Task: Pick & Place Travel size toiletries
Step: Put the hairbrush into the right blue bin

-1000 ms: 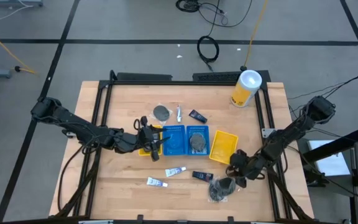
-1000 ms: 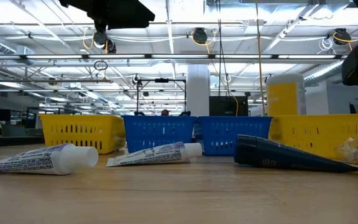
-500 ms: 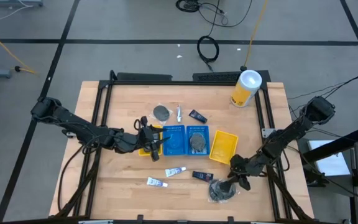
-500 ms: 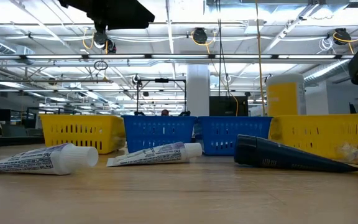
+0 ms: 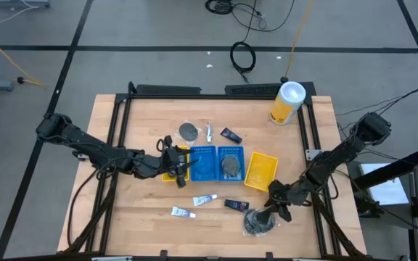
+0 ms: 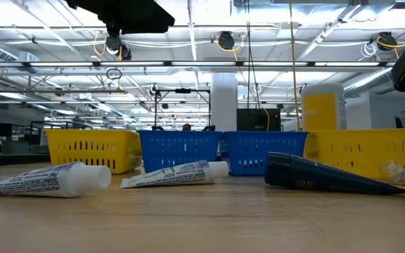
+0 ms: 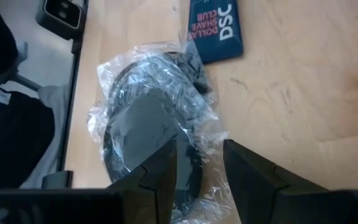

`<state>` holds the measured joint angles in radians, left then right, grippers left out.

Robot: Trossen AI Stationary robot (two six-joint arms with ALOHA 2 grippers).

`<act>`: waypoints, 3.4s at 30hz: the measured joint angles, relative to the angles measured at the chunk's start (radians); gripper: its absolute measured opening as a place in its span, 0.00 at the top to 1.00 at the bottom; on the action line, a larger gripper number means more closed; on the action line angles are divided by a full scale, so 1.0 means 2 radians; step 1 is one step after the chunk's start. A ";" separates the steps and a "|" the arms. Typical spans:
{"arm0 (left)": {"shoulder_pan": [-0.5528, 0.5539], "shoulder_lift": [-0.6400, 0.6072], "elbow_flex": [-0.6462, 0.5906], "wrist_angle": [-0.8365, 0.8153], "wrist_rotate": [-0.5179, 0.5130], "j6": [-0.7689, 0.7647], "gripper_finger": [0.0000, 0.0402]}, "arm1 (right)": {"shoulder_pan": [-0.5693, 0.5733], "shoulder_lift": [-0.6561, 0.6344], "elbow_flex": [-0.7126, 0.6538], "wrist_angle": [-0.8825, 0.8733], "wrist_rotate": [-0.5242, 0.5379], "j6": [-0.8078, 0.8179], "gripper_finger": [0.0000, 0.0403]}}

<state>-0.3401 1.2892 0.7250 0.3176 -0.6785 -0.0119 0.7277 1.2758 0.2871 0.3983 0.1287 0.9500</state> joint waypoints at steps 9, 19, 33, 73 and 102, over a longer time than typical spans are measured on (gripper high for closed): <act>0.006 0.000 0.000 -0.002 0.000 0.000 0.60 | 0.001 0.045 0.000 0.037 -0.015 -0.008 0.69; 0.016 0.000 0.000 -0.020 0.000 -0.012 0.60 | 0.004 0.136 0.020 0.024 -0.037 -0.036 0.74; 0.016 0.000 0.000 -0.020 0.000 -0.014 0.60 | 0.002 0.140 0.024 0.016 -0.019 -0.045 1.00; 0.016 0.000 0.000 -0.027 0.004 -0.023 0.60 | 0.007 0.013 0.095 -0.171 0.110 -0.106 1.00; 0.016 0.000 0.000 -0.026 0.004 -0.027 0.60 | -0.083 -0.113 0.095 -0.164 0.230 -0.280 1.00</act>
<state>-0.3080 1.2892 0.7254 0.2665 -0.6712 -0.0658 0.5624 1.0500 0.4778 0.0712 0.5885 0.3904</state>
